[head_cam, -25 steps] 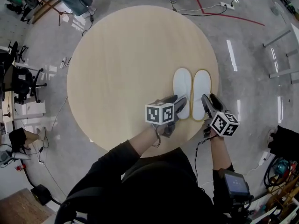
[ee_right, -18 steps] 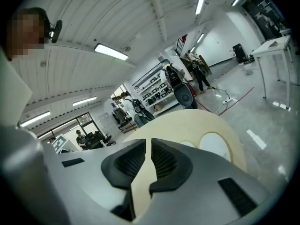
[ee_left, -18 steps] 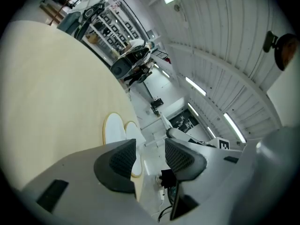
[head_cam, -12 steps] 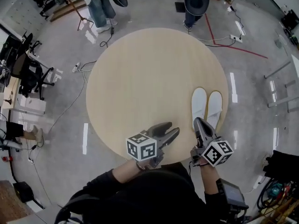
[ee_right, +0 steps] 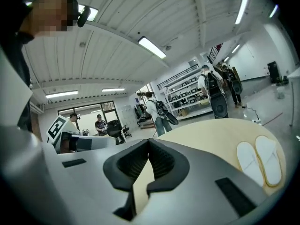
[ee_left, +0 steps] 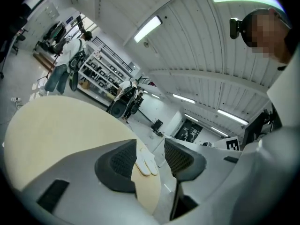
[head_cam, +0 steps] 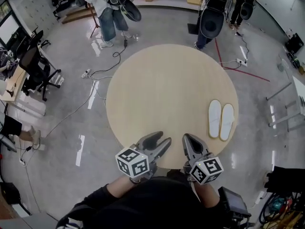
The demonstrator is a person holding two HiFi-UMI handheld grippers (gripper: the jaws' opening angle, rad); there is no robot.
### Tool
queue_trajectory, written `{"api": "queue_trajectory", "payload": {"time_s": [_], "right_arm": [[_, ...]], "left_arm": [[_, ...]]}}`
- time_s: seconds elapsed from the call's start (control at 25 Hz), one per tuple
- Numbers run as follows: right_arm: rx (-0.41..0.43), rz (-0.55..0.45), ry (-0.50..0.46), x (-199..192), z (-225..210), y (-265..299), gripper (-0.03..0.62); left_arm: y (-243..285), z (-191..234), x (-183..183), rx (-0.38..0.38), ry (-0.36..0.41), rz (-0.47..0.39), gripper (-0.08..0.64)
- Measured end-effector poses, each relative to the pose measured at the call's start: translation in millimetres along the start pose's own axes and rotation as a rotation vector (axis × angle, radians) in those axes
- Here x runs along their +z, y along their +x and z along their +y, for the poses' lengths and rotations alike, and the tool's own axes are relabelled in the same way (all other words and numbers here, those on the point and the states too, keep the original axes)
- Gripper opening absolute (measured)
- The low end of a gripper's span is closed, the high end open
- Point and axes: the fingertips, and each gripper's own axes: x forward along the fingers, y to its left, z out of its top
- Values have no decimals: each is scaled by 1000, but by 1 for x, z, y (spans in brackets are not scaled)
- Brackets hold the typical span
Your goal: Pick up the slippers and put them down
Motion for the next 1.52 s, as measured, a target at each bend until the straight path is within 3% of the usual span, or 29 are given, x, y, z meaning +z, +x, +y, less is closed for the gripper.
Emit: {"api": "queue_trajectory", "payload": {"time_s": [0.28,0.48,0.84,1.16,1.52], "right_arm": [[-11,-50,-65,-15,93,-9,17],[-30,-52,-86,-25,122,-20,17],[-57,-42,-82,-26,125,-36,17],[-22,-68,-103,-1,105,-56,15],[11,-68,-101,14,60,-104,15]], "left_arm": [[-76,-6,-4,-43,90,-7,195],[-99,-15,-14,-76,94,8,190],[-97,-28,-15,-114,105,13,190],[-71,-56,-7,-94,137,-20,190],[-25,-105,-27,-70,151,-24,190]]}}
